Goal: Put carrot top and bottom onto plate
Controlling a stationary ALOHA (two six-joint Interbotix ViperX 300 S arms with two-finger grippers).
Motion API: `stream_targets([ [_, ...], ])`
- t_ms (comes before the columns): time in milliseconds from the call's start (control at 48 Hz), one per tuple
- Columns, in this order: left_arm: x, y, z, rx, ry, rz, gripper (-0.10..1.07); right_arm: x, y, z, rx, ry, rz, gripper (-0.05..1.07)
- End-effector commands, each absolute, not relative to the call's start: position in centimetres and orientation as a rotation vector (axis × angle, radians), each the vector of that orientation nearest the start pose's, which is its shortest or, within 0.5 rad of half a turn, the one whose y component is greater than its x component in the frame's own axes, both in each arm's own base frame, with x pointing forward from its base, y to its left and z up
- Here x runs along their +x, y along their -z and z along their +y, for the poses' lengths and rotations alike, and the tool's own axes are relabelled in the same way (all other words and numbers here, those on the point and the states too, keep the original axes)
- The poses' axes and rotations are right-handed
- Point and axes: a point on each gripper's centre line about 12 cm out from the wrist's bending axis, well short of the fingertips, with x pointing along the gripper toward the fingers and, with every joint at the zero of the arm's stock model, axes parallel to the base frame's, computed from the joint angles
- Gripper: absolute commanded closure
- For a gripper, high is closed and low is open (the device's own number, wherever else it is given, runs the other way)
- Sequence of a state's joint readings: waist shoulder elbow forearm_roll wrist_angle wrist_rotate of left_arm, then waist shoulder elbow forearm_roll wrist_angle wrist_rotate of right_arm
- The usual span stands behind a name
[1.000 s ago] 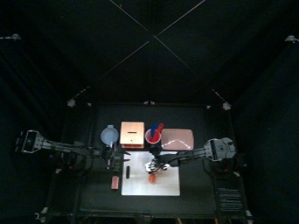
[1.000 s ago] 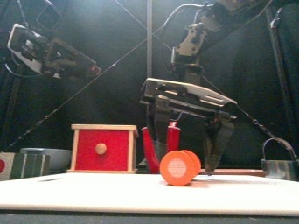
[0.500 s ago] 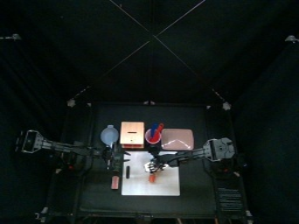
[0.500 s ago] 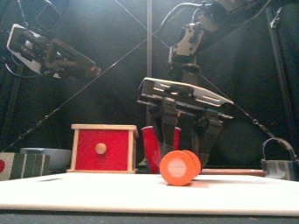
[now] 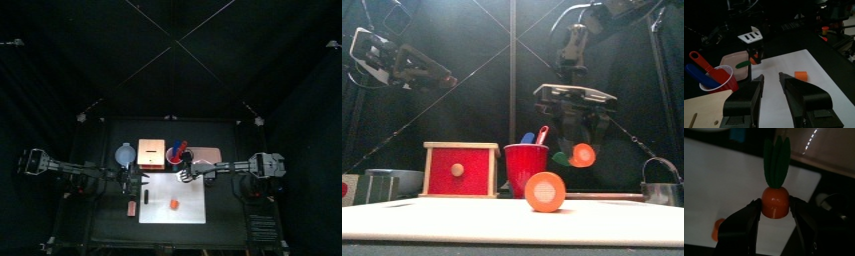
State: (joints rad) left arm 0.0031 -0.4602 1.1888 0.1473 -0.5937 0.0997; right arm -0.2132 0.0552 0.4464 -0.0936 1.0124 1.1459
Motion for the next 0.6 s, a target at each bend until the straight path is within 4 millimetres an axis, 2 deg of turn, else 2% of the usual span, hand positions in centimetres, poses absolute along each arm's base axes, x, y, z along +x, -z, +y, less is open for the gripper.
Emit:
stream_targets([
  [0,26.3,-21.1,-0.9,0.216,0.093,0.114,0.25,33.0,-17.1,-10.3,0.997,1.038,1.160,0.35],
  [146,26.2,-21.1,-0.9,0.216,0.094,0.114,0.25,32.8,-15.9,-13.6,1.028,1.035,1.045,0.35],
  [229,26.2,-21.0,-0.9,0.216,0.093,0.117,0.25,32.7,-15.5,-14.7,1.047,1.033,0.984,0.35],
  [417,26.1,-20.9,-0.9,0.216,0.093,0.117,0.25,31.8,-14.7,-15.0,1.056,1.044,0.976,0.32],
  [583,26.1,-21.0,-0.9,0.216,0.092,0.115,0.25,31.6,-14.2,-14.9,1.061,1.036,0.967,0.18],
])
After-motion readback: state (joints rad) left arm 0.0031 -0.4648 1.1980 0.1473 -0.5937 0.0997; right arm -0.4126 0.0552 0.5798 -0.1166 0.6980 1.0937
